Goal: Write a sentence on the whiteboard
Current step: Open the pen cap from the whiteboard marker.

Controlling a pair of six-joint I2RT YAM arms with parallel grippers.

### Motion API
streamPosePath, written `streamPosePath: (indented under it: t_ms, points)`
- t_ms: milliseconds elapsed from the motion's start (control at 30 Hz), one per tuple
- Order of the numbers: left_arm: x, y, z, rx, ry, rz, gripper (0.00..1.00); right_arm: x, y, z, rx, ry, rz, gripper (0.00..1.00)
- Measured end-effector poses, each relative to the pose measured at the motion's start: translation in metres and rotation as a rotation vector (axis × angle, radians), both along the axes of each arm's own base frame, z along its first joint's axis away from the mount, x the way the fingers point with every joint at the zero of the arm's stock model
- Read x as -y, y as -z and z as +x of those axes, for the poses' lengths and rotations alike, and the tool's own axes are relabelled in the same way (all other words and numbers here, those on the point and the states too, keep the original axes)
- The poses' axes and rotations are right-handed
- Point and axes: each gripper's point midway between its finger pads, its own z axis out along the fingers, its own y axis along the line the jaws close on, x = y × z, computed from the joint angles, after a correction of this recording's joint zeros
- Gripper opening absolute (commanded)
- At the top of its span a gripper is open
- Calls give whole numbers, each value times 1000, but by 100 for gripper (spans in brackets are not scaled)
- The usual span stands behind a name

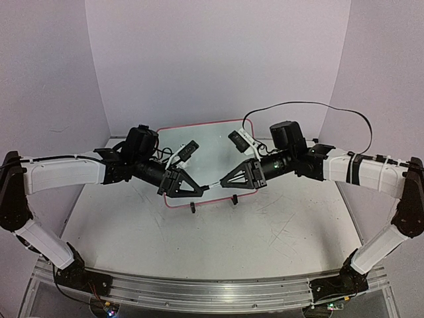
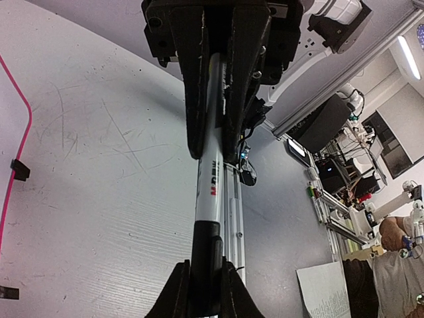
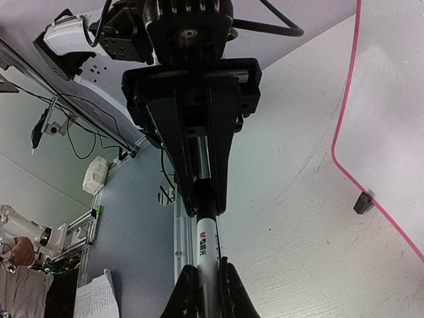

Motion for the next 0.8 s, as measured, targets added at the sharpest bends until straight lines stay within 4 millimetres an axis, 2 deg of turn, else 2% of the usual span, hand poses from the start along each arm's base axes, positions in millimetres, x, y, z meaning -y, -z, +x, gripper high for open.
streamPosePath:
  t_ms: [67, 467, 567, 667, 800]
  points:
    - [1, 1, 0, -6, -2, 3, 0, 0, 0, 0, -1, 0, -1, 0]
    - [-3, 5, 8, 63, -57, 10, 0, 9, 12, 5, 4, 28, 9, 0]
    - [-23, 13, 12, 62, -111, 54, 0, 35, 6, 18, 5, 100, 18, 0]
    - [-45, 13, 22, 78, -176, 84, 0, 64, -8, 35, 40, 191, 40, 0]
    - [-62, 4, 26, 111, -255, 115, 0, 81, -24, 34, 93, 256, 53, 0]
